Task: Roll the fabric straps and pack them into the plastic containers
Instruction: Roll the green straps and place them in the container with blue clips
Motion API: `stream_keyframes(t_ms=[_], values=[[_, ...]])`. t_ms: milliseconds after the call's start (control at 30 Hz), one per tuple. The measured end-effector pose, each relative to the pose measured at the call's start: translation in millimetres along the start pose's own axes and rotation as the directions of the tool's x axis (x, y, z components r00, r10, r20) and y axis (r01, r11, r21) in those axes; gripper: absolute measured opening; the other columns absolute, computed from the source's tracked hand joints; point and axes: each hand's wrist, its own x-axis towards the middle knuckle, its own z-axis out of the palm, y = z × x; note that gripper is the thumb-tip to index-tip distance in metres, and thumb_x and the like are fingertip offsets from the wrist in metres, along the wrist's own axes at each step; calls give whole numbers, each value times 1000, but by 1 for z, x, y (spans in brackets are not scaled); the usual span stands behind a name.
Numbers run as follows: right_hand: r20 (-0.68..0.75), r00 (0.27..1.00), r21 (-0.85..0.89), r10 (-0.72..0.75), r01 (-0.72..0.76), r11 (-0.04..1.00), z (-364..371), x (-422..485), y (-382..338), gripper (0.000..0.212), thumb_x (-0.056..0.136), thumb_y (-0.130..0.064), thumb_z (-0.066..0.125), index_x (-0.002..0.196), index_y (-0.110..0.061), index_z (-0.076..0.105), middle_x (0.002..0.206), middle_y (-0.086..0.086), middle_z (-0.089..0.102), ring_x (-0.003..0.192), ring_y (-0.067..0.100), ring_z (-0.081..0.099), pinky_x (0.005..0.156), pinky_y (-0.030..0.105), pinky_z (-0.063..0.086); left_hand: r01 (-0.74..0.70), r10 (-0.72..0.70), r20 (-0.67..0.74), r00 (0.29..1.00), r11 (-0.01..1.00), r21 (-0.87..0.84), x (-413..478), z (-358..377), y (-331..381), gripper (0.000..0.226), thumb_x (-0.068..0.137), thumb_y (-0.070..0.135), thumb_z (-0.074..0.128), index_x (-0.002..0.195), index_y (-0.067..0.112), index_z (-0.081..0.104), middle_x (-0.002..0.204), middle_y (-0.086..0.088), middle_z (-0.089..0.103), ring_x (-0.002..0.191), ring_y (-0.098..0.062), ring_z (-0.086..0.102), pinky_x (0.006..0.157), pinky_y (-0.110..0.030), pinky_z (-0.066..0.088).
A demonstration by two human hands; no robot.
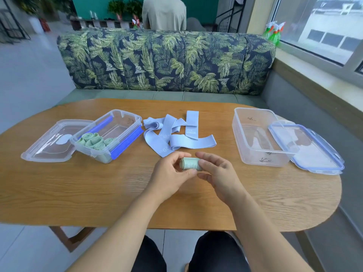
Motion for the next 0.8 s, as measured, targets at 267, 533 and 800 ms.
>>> stream_keyframes(t_ms=[267,533,800], values=[[86,996,178,18,-33,983,19,-24,-2,20,97,-5,50,110,-2,65,89,8,69,76,13,65,65,24,53,4,-38,-104,994,952,-306,-25,-6,20,36,67,18,82,101,19,69,96,-2,72,86,-8,65,78,-19,52],[69,991,-374,-111,128,919,27,-33,-6,31,88,8,49,106,-8,69,91,3,71,66,-5,59,63,8,43,-65,69,-78,995,996,53,-31,-13,25,33,70,4,80,87,29,68,93,8,67,76,-4,61,69,-11,45],[-6,997,-565,-75,59,823,32,-20,12,14,86,-21,69,99,-14,71,91,3,72,87,16,67,76,31,53,6,-12,15,1000,944,331,-31,-13,-5,23,72,15,78,87,28,68,90,12,55,78,-4,57,68,-16,45]])
